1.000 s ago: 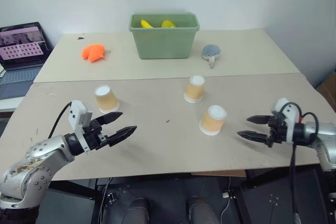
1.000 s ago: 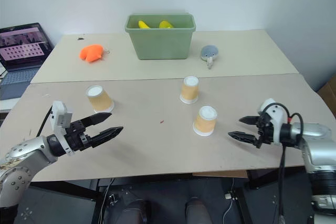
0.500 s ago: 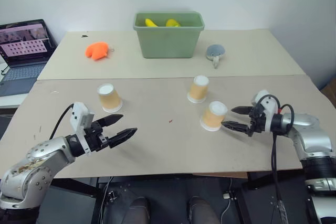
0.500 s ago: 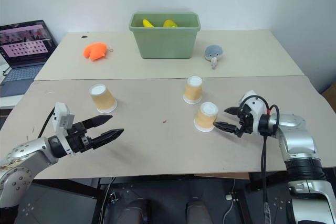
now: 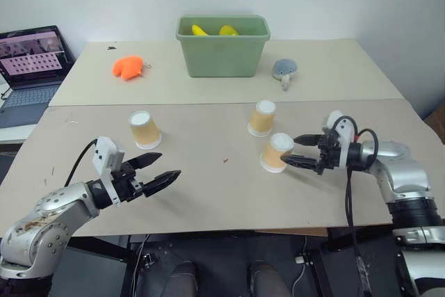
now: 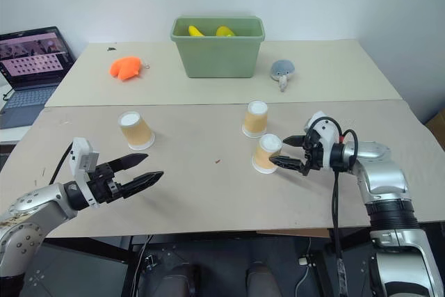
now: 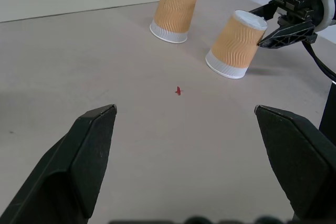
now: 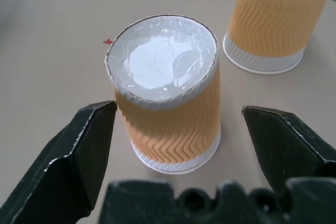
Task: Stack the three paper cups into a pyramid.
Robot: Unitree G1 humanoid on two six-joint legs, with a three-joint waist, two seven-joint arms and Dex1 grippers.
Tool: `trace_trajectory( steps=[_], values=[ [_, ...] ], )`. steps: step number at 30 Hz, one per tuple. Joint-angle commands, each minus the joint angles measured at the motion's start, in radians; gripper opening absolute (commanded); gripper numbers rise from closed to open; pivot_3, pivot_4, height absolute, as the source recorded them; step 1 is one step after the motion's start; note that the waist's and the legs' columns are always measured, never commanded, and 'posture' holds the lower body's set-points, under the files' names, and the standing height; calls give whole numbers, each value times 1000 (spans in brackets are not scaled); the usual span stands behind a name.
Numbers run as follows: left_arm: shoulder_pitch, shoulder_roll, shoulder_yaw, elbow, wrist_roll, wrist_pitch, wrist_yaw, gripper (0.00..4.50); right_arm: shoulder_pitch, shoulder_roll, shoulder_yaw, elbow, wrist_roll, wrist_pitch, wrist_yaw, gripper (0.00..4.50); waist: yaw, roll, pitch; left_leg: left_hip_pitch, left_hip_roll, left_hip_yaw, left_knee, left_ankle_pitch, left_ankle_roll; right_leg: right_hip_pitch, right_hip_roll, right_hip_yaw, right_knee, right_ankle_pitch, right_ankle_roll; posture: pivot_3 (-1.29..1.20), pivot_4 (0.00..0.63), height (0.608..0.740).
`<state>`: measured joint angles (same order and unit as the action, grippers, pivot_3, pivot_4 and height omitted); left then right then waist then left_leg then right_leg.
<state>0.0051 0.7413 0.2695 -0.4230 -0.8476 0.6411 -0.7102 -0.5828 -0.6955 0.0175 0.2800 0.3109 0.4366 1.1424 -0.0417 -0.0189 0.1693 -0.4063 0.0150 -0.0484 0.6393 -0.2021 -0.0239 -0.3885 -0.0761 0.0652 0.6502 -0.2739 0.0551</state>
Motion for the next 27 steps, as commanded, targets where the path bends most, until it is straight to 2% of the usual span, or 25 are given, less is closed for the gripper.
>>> trace_trajectory(
  steps=[1,12,19,27],
  values=[
    [-9,3,26,-28,3,-4,-1,4500,-46,7,1,25,-14,-11,-8,4488,0,0,0,0,0,0,0,0,0,0,0,0,0,0,0,0,150,732],
    [-1,-4,24,-36,5,-3,6,4500,-111,29,-9,87,-27,-8,-38,4488,0,0,0,0,0,0,0,0,0,0,0,0,0,0,0,0,150,732],
    [3,-2,29,-36,4,-3,8,4500,-105,38,-20,3,33,55,-16,4488,0,0,0,0,0,0,0,0,0,0,0,0,0,0,0,0,150,732],
    [7,-2,24,-44,7,-2,17,4500,-118,77,-27,-15,71,122,-54,4488,-1,0,0,0,0,0,0,0,0,0,0,0,1,0,0,0,150,732]
  ],
)
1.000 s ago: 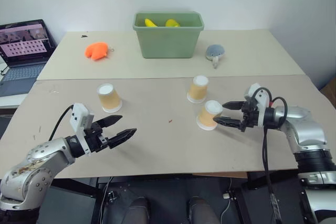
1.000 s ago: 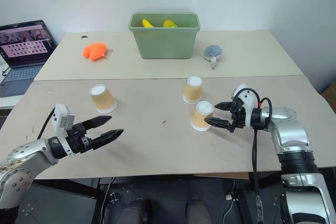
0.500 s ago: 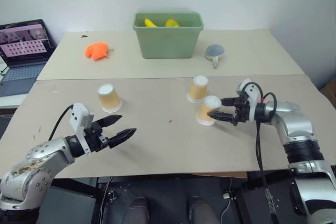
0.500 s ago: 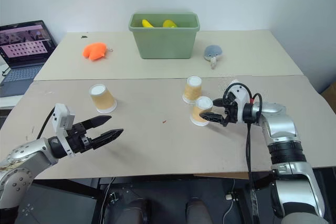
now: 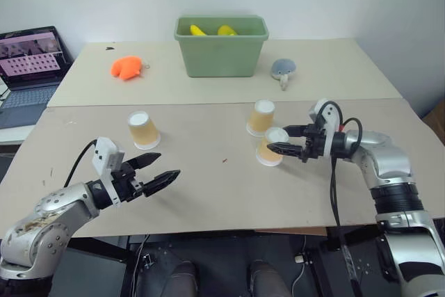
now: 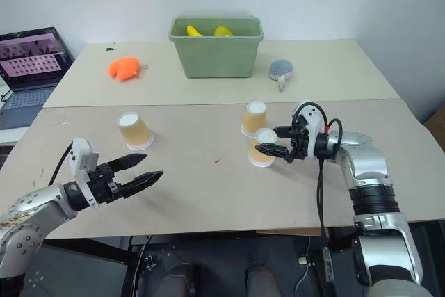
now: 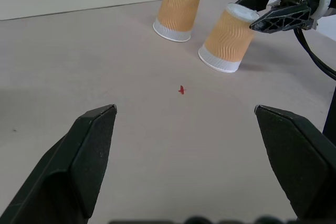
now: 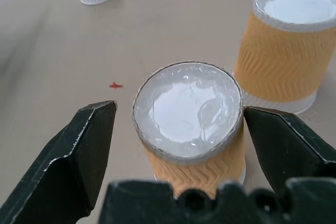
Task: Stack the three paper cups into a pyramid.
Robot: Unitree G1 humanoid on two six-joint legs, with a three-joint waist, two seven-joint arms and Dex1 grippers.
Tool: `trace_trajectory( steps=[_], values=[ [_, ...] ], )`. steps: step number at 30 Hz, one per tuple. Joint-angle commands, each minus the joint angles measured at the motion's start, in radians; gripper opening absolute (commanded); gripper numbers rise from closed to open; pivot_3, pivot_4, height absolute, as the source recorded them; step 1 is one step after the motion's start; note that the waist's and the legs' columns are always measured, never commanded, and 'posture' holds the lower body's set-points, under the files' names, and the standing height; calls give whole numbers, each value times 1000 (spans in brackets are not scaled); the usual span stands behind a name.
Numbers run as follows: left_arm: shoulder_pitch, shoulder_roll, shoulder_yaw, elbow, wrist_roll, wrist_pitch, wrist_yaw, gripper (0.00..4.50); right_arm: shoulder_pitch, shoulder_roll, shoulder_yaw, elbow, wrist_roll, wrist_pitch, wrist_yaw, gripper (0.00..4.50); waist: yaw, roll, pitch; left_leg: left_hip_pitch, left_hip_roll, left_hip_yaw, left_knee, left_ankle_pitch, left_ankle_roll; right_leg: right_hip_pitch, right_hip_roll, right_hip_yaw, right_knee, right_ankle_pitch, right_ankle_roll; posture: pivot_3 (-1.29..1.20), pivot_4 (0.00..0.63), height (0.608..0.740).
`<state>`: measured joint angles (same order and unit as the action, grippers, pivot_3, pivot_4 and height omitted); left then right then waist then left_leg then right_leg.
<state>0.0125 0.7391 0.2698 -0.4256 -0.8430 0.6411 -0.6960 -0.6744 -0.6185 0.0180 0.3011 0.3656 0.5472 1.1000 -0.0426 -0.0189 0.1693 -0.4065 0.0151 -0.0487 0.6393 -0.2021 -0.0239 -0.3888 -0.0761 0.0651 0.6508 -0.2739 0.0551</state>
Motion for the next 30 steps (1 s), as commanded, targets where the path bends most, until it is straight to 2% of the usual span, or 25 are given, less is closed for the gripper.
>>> trace_trajectory(
  steps=[1,8,11,14,15,21,26,30],
  values=[
    [-1,0,22,-41,3,-3,3,4500,-28,2,-26,-32,16,15,-16,4488,1,0,0,0,0,0,0,0,0,0,0,0,0,0,0,0,150,732],
    [1,-1,20,-42,11,-4,6,4500,-38,5,-17,-15,10,19,-29,4488,1,0,0,0,0,0,0,0,0,0,0,0,0,0,0,0,150,732],
    [2,-4,21,-42,13,-2,7,4500,-36,5,-13,-18,8,16,-30,3780,0,0,0,0,0,0,0,0,0,0,0,0,0,0,0,0,150,732],
    [2,-4,23,-41,14,-1,6,4500,-33,6,-7,-27,7,15,-28,2723,1,0,0,0,0,0,0,0,0,0,0,0,0,0,0,0,150,732],
    [3,-4,23,-41,14,-1,6,4500,-32,6,-6,-30,7,15,-28,2653,1,0,0,0,0,0,0,0,0,0,0,0,0,0,0,0,150,732],
    [10,-5,23,-47,13,1,9,4500,-45,7,5,-98,18,32,-24,2653,0,0,0,0,0,0,0,0,0,0,0,0,0,0,0,0,150,732],
    [14,-6,22,-51,11,5,11,4500,-145,-11,44,-307,100,159,45,2653,-5,0,1,-1,0,0,0,0,0,-3,0,1,3,0,0,0,150,732],
    [19,-11,25,-58,13,6,13,4500,-266,21,89,-292,93,221,36,2653,-1,0,1,0,0,0,0,0,0,-3,0,0,4,0,0,0,150,732]
  ],
)
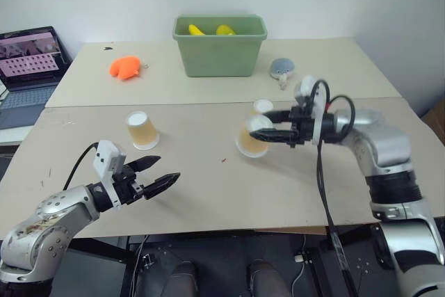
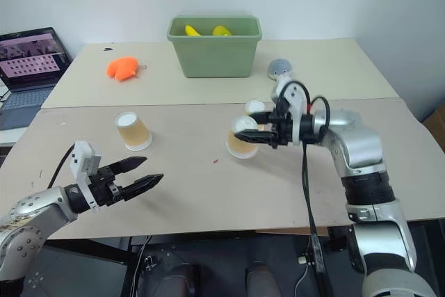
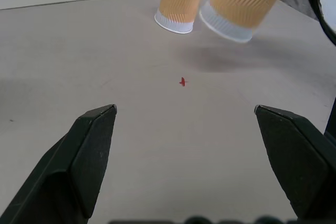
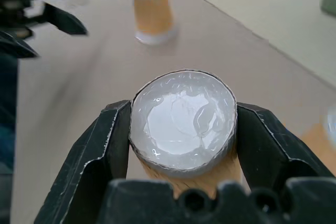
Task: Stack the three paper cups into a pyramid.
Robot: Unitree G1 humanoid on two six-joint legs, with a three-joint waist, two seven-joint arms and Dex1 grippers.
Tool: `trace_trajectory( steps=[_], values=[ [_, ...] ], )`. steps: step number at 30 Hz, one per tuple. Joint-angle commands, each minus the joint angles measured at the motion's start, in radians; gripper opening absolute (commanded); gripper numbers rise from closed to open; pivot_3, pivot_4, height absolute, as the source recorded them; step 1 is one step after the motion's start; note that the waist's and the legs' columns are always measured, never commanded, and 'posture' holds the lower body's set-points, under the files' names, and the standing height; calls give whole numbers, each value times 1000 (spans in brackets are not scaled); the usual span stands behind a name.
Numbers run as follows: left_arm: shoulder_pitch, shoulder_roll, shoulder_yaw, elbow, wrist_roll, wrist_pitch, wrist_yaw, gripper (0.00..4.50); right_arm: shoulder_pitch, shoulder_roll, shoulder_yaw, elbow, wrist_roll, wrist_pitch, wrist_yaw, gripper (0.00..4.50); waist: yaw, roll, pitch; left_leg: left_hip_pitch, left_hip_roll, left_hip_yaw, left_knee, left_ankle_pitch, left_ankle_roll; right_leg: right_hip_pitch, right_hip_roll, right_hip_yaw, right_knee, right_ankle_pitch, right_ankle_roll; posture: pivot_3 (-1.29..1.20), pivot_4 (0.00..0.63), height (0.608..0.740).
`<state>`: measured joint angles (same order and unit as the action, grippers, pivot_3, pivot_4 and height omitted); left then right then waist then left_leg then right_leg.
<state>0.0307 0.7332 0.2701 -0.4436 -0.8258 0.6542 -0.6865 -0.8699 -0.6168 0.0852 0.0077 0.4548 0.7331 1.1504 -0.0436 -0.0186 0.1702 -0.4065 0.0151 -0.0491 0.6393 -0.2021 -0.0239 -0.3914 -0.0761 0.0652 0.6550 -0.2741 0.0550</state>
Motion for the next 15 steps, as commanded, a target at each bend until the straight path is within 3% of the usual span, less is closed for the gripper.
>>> trace_trajectory(
  steps=[1,8,15],
  values=[
    [4,-7,27,-43,-4,-8,5,4500,-121,63,43,59,-21,35,-46,2653,0,-1,0,0,0,0,0,0,0,1,0,0,0,0,0,0,150,732],
    [29,-23,48,-71,3,-14,24,4500,-295,320,192,467,-182,-131,-90,2653,-7,-2,0,0,1,0,0,0,0,-3,1,0,2,0,-1,0,150,732],
    [73,-28,81,-106,-3,-13,44,4500,-419,485,196,866,-286,-323,-104,2653,-3,-2,0,-11,-1,0,0,1,-3,-15,-1,1,6,0,-2,0,150,732]
  ],
)
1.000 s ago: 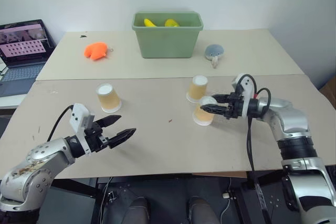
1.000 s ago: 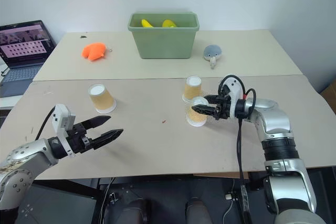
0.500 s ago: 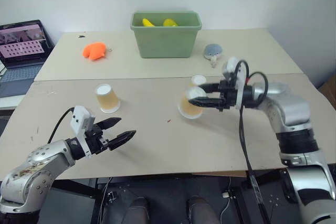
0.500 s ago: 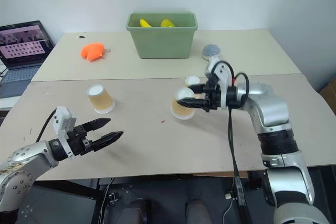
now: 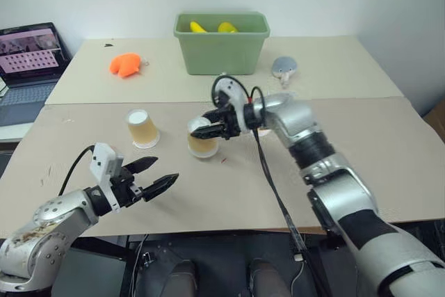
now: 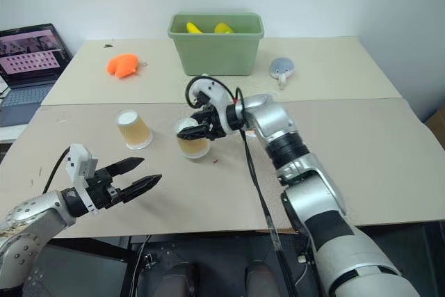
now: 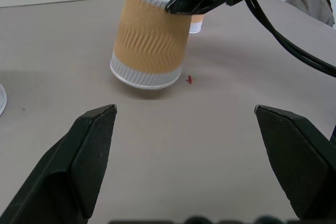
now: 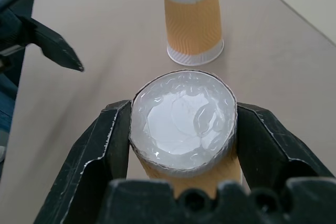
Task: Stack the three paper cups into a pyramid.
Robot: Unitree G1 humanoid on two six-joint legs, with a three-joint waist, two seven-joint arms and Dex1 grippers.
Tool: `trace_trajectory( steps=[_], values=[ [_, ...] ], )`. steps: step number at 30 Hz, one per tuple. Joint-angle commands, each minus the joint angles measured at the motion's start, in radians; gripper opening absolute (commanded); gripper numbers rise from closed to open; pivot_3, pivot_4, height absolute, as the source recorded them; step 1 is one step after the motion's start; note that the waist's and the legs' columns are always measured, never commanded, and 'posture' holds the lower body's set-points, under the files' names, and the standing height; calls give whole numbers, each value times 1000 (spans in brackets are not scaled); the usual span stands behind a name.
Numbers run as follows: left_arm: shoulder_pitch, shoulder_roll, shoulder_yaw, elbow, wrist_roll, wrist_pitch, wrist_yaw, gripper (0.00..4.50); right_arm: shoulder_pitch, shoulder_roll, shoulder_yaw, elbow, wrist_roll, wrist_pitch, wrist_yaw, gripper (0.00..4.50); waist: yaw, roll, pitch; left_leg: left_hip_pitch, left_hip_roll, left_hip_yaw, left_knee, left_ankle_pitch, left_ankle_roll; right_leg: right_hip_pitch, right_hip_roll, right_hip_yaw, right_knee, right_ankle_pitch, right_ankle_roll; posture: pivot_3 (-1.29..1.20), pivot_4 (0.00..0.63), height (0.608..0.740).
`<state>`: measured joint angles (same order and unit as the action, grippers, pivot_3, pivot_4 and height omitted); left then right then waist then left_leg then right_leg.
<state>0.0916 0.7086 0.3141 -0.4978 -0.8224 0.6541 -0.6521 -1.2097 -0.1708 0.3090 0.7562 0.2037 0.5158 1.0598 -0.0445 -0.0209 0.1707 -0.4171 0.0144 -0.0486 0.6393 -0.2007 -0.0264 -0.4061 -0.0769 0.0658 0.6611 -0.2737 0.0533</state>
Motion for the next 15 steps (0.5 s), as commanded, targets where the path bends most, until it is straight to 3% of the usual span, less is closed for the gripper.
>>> trace_trajectory(
  steps=[1,7,9,10,12,15],
  values=[
    [18,-6,41,-58,-9,-12,14,4500,-94,53,-35,163,-45,-133,-20,2653,-2,0,0,0,0,1,0,0,0,0,0,0,1,0,0,0,150,732],
    [38,-14,49,-77,-9,-9,27,4500,-148,92,-81,320,-75,-217,-41,2653,-5,0,0,2,0,0,0,0,0,0,1,0,2,0,0,0,150,732],
    [39,-13,49,-78,-10,-9,29,4500,-155,96,-97,342,-80,-226,-39,3625,-5,0,0,2,0,0,0,0,0,0,0,0,2,0,0,0,150,732],
    [38,-12,49,-77,-10,-9,30,4500,-157,96,-103,348,-82,-230,-36,3763,-5,0,0,2,0,0,0,0,0,0,1,0,2,0,0,0,150,732],
    [37,-11,49,-74,-10,-10,30,4500,-155,95,-112,350,-89,-239,-33,4492,-5,0,0,2,0,0,0,0,0,0,1,0,2,0,0,0,150,732],
    [36,-10,45,-73,-11,-10,27,4500,-146,80,-125,316,-95,-243,-24,4492,-6,0,0,2,0,0,0,0,0,0,1,0,2,0,0,0,150,732]
  ],
)
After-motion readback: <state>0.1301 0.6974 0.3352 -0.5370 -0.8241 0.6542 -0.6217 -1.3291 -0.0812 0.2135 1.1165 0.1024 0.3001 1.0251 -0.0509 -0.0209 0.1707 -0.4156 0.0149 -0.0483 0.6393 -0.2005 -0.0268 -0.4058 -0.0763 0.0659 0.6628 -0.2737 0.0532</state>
